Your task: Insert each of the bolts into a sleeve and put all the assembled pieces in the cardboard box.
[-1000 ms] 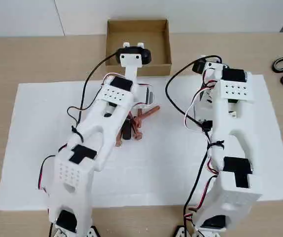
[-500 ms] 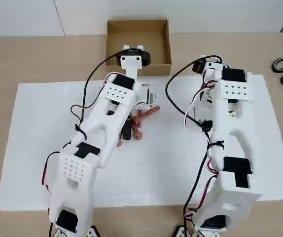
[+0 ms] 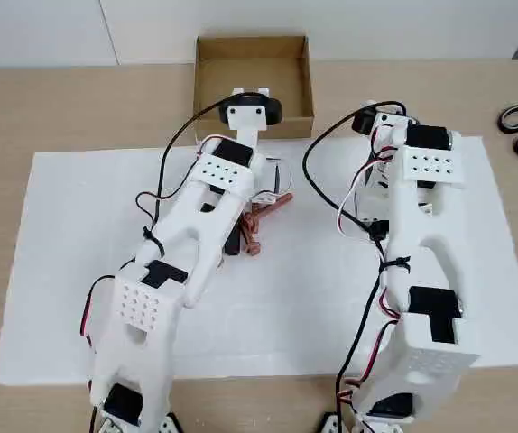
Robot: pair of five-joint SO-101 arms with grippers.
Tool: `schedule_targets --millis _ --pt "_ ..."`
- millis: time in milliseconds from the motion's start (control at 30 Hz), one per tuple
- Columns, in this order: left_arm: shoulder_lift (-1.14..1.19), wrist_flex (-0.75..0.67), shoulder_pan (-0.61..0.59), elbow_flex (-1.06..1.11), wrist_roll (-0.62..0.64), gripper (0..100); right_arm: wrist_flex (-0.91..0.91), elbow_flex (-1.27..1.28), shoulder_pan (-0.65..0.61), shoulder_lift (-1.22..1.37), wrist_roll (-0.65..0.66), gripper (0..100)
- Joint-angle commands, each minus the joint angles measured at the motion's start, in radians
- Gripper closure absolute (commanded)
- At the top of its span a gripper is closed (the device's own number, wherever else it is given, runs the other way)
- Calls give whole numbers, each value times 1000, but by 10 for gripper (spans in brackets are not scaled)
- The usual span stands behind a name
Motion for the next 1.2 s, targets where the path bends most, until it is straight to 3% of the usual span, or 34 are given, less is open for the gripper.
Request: schedule_targets --millis 0,300,533,967,1167 --pt "-6 -8 2 -30 6 969 5 -32 4 -62 0 995" --pt "-8 -9 12 -39 2 995 5 -32 4 -62 0 995" --pt "0 101 12 -220 2 995 5 -32 4 -62 0 995" --pt "-8 117 3 -297 -2 995 5 -32 4 -61 0 995" --pt "-18 232 -11 -472 -58 995 7 -32 -22 -65 0 995"
